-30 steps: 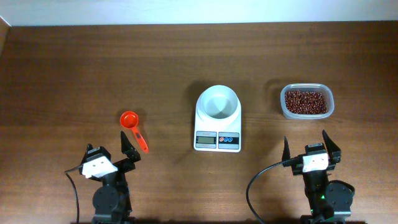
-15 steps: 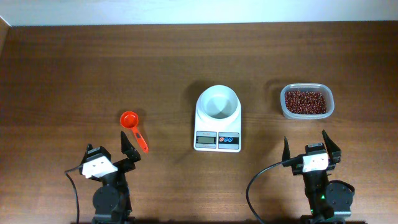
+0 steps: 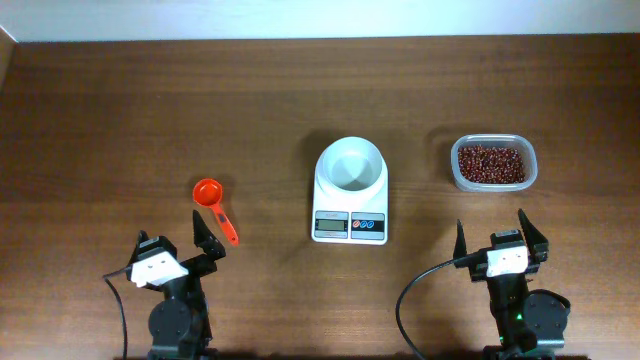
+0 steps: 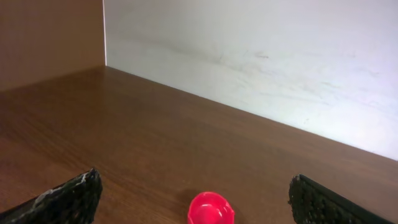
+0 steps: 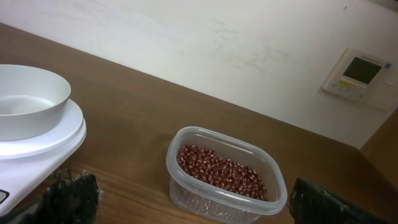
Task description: Scoop item into bowl and weigh 50g on scale
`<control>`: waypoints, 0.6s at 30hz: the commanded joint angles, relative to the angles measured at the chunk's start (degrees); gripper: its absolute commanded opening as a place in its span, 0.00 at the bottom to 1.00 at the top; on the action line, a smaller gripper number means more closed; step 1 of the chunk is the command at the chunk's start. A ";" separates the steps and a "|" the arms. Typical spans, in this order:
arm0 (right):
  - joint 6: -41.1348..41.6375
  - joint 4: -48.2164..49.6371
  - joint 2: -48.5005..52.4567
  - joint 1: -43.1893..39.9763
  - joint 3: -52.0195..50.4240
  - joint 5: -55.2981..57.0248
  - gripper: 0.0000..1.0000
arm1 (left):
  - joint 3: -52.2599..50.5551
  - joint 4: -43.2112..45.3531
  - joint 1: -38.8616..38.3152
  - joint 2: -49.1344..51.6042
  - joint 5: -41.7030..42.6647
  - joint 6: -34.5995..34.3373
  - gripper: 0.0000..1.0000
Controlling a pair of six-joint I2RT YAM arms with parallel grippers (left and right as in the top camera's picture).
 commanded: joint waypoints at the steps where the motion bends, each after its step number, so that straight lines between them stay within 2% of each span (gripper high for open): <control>1: 0.39 -0.31 0.04 0.57 -0.26 0.68 0.99 | -0.11 1.97 0.09 -0.50 -3.48 -0.52 0.99; 3: 0.39 -0.31 0.04 0.57 -0.26 0.68 0.99 | -0.09 6.12 0.09 -0.50 -3.41 -0.55 0.99; 8: 0.39 -0.31 0.04 0.57 -0.26 0.68 0.99 | 1.31 21.18 0.11 -0.50 5.70 -0.50 0.99; 9: 0.39 -0.31 0.04 0.57 -0.26 0.68 0.99 | 2.64 21.81 0.11 -0.48 6.36 -0.48 0.99; 13: 0.39 -0.31 0.04 0.57 -0.26 0.68 0.99 | 13.40 17.09 0.09 0.70 9.40 -0.07 0.99; 14: 0.39 -0.31 0.04 0.57 -0.26 0.68 0.99 | 19.85 12.39 0.09 2.64 9.81 -0.02 0.99; 18: 0.39 -0.31 0.04 0.57 -0.26 0.68 0.99 | 33.77 2.32 0.09 9.75 12.33 3.21 0.99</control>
